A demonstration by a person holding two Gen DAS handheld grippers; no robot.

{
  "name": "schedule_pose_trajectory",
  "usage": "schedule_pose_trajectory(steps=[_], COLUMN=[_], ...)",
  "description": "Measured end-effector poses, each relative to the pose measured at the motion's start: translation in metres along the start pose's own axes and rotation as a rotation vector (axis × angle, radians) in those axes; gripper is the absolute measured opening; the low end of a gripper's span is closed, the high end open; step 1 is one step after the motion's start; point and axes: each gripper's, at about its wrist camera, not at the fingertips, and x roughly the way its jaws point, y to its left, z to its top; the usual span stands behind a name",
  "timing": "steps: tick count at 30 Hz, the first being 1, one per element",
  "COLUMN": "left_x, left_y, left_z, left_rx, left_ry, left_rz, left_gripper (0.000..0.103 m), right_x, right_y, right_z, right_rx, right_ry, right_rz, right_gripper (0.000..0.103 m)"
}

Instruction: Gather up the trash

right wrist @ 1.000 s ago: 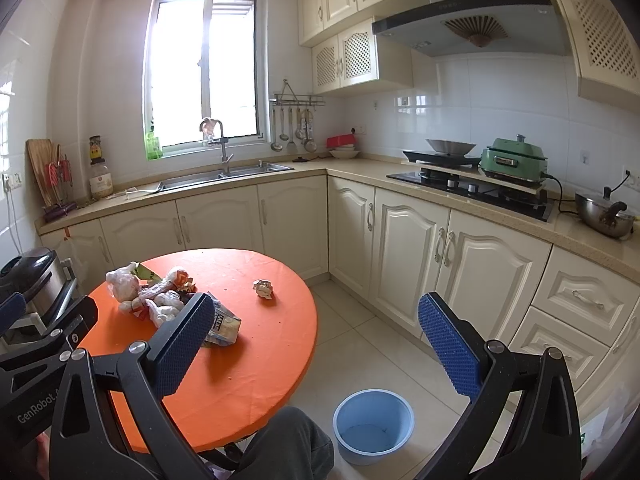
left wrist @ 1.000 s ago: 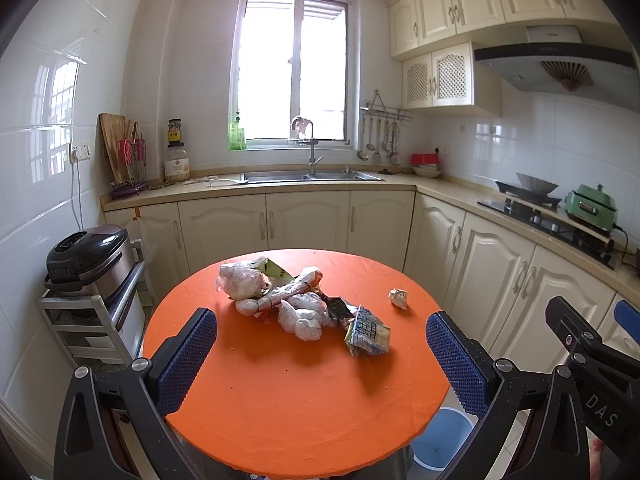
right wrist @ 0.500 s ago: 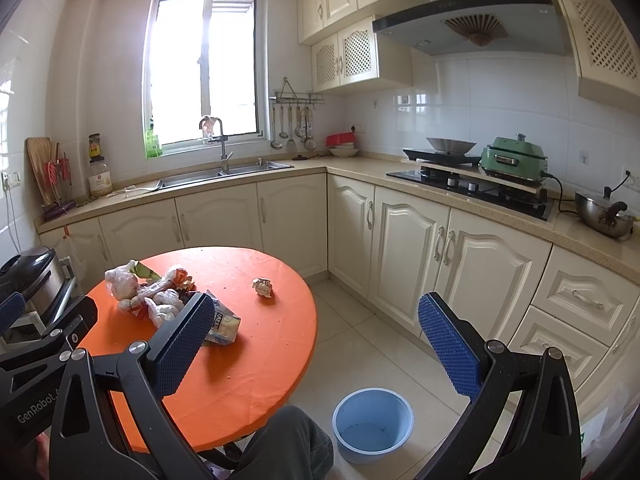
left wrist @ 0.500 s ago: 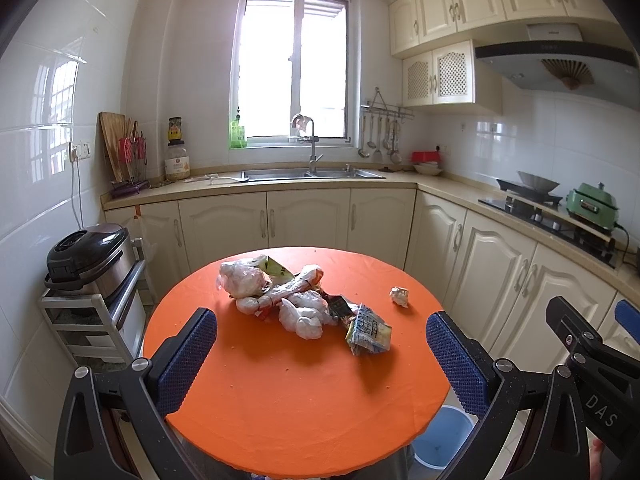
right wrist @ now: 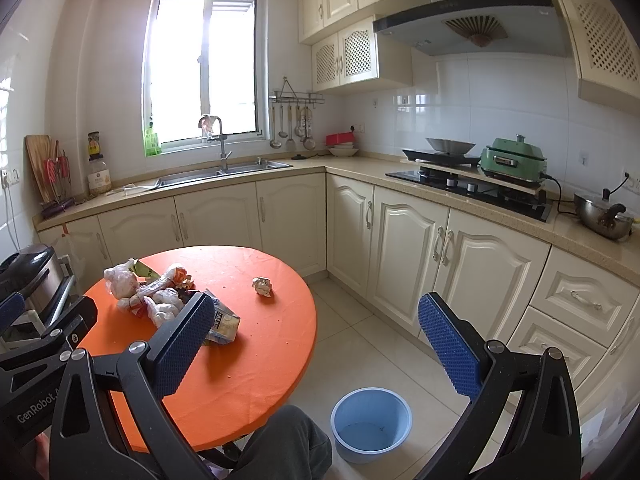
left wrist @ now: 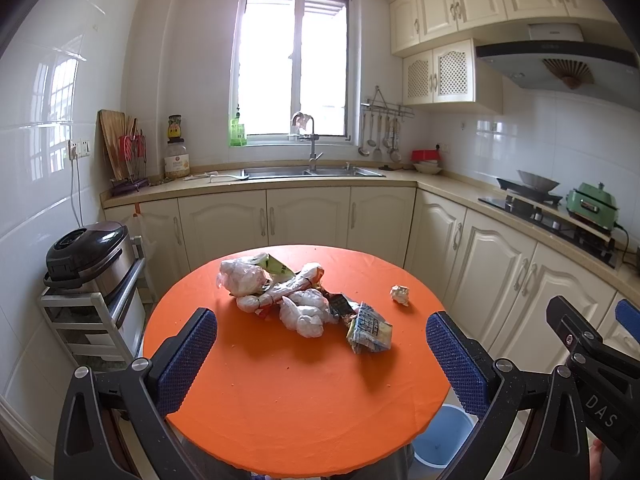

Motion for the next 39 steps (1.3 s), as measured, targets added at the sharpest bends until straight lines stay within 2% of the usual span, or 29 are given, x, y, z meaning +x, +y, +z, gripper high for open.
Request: schedule_pose_trajectory(steps=[22, 29, 39], left_x=[0.006, 0.028, 0.075], left_y=[0.004, 0.009, 0.022], left_z=[0.000, 0.007, 0.020], left_rx=[-0.005, -0.007, -0.001], left_ry=[0.014, 0.059, 0.169], left_rz=[-0.004, -0.026, -0.056], left_gripper=[0.102, 0.102, 0.102], right_x=[0.001, 0.004, 0.034], right_y=[0.003, -0.007, 0.007], right_z=[0.000, -0.006, -0.004], right_rx=[-0.005, -0.004, -0.015], right_ry=[-0.005, 0.032, 0.127], right_rz=[-0.001, -0.023, -0.067], right_gripper=[0.103, 0.103, 0.103])
